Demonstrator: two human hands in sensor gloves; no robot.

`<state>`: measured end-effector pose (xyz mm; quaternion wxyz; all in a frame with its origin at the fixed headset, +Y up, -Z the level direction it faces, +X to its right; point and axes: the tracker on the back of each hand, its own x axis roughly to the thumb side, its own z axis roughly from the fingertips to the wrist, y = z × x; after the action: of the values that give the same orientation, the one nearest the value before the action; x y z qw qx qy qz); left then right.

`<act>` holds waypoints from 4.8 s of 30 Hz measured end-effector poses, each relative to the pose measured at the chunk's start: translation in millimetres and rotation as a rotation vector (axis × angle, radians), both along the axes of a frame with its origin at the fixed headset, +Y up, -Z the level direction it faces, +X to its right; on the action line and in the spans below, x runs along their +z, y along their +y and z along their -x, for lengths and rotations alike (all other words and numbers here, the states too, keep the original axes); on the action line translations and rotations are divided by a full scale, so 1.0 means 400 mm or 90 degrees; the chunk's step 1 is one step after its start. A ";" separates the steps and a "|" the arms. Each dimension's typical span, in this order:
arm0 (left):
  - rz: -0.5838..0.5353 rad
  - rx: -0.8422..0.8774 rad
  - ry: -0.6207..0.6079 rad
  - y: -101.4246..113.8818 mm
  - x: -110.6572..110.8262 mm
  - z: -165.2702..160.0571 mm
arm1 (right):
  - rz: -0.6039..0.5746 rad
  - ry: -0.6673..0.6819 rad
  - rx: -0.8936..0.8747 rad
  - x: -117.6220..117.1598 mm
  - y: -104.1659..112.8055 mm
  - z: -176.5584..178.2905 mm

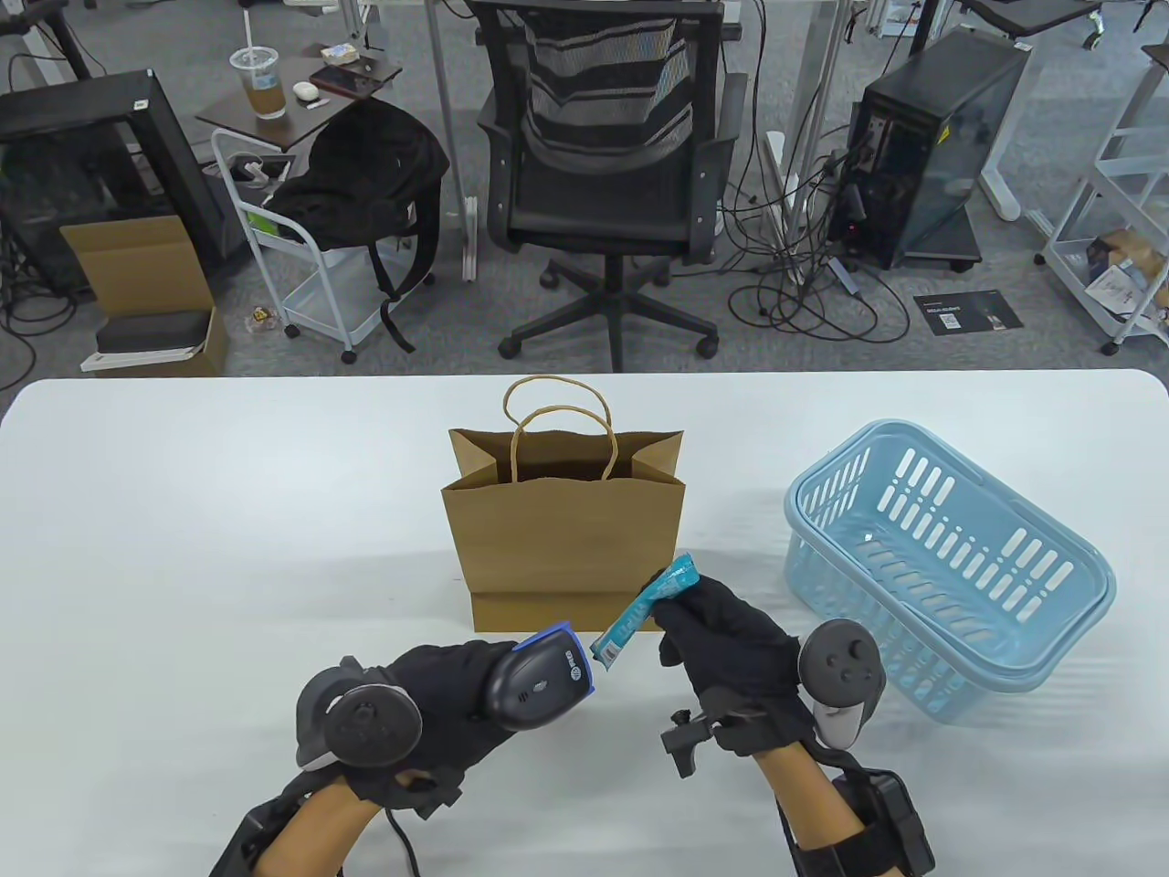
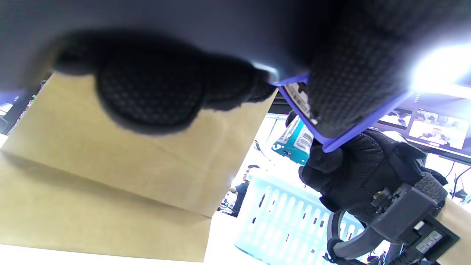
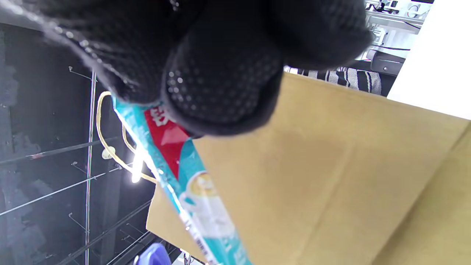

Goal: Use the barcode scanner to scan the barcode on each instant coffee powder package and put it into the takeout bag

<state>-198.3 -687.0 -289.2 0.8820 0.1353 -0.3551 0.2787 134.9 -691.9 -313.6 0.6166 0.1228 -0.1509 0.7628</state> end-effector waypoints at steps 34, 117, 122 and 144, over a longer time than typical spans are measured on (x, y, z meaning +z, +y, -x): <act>-0.009 0.040 0.033 0.027 -0.017 0.048 | -0.009 0.006 0.063 0.006 -0.007 0.026; 0.121 0.403 0.180 0.030 -0.106 0.349 | -0.290 -0.212 0.245 -0.097 0.310 0.181; 0.123 0.400 0.180 0.029 -0.106 0.348 | -0.279 -0.214 0.287 -0.113 0.295 0.191; 0.094 0.388 0.156 0.044 -0.098 0.334 | -0.275 -0.251 0.479 -0.132 0.280 0.215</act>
<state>-332.1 -669.5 -328.5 0.8017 0.2034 -0.1684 0.5363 49.0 -580.0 -366.3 0.2174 0.1471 -0.3651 0.8932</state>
